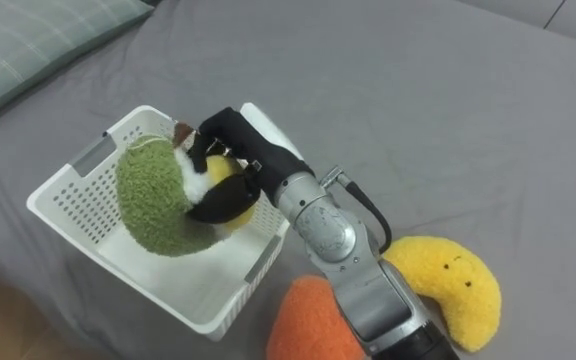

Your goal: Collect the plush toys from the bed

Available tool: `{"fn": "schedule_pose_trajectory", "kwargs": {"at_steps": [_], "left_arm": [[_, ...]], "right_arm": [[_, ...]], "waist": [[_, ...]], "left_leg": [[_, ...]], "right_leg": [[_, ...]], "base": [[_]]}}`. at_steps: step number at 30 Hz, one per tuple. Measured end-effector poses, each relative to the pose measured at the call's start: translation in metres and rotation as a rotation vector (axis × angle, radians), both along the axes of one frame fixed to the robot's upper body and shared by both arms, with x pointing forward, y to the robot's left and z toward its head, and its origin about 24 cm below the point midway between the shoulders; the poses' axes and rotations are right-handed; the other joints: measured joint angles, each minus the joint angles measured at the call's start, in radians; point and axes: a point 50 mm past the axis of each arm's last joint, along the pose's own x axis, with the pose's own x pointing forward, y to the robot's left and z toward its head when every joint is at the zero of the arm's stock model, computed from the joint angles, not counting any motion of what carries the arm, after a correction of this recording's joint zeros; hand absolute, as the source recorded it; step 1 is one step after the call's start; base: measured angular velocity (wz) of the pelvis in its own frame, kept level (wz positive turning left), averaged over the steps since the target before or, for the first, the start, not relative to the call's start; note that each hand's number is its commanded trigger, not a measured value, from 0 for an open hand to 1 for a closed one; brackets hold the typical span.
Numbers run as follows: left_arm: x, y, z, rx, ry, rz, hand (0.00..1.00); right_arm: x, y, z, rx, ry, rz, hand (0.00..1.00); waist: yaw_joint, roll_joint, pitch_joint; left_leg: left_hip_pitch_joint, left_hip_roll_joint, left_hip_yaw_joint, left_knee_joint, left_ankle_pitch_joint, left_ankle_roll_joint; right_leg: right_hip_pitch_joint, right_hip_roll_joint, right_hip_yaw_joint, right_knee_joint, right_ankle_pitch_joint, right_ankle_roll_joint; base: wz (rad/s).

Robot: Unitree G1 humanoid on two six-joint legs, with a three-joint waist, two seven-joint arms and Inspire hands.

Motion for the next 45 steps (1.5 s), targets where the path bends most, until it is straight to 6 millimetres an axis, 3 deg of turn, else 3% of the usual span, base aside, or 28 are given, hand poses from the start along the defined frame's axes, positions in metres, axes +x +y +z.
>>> {"fn": "schedule_pose_trajectory", "kwargs": {"at_steps": [21,30,36,37,45], "left_arm": [[0.000,0.000,0.000,-0.006,0.002,-0.002,0.00],[-0.004,0.001,-0.001,-0.010,0.018,0.003,0.00],[-0.008,0.008,0.000,-0.006,0.010,0.067,0.00],[-0.009,0.008,0.000,-0.006,0.011,0.073,0.00],[-0.028,0.015,-0.001,0.021,0.046,0.104,0.00]], "right_arm": [[0.000,0.000,0.000,-0.049,-0.028,-0.004,0.00],[0.001,-0.001,0.001,0.037,0.004,-0.027,0.00],[0.007,-0.016,0.007,0.086,-0.046,-0.145,0.00],[0.007,-0.022,0.005,0.101,-0.051,-0.182,0.00],[0.009,-0.076,-0.018,0.085,-0.019,-0.458,0.00]], "waist": [[0.000,-0.003,-0.0018],[-0.005,-0.002,-0.0006],[-0.027,-0.006,0.0017],[-0.026,-0.002,0.0044],[-0.095,-0.009,-0.0017]], "left_leg": [[0.000,0.000,0.000,0.000,0.000,0.000],[0.010,0.000,0.002,0.000,0.000,0.000],[0.021,0.002,0.020,-0.005,0.000,0.000],[0.032,0.003,0.022,-0.008,0.000,0.000],[0.034,0.002,0.028,-0.009,0.000,0.003]], "right_leg": [[0.000,-0.002,-0.001,0.000,0.000,0.000],[0.005,-0.002,0.001,0.000,0.000,0.000],[0.016,-0.002,0.011,0.000,0.000,0.000],[0.019,-0.002,0.016,0.000,0.001,0.001],[0.019,-0.003,0.024,0.003,0.003,0.004]], "base": [[0.00],[0.00],[-0.06],[-0.13],[-0.03]]}}
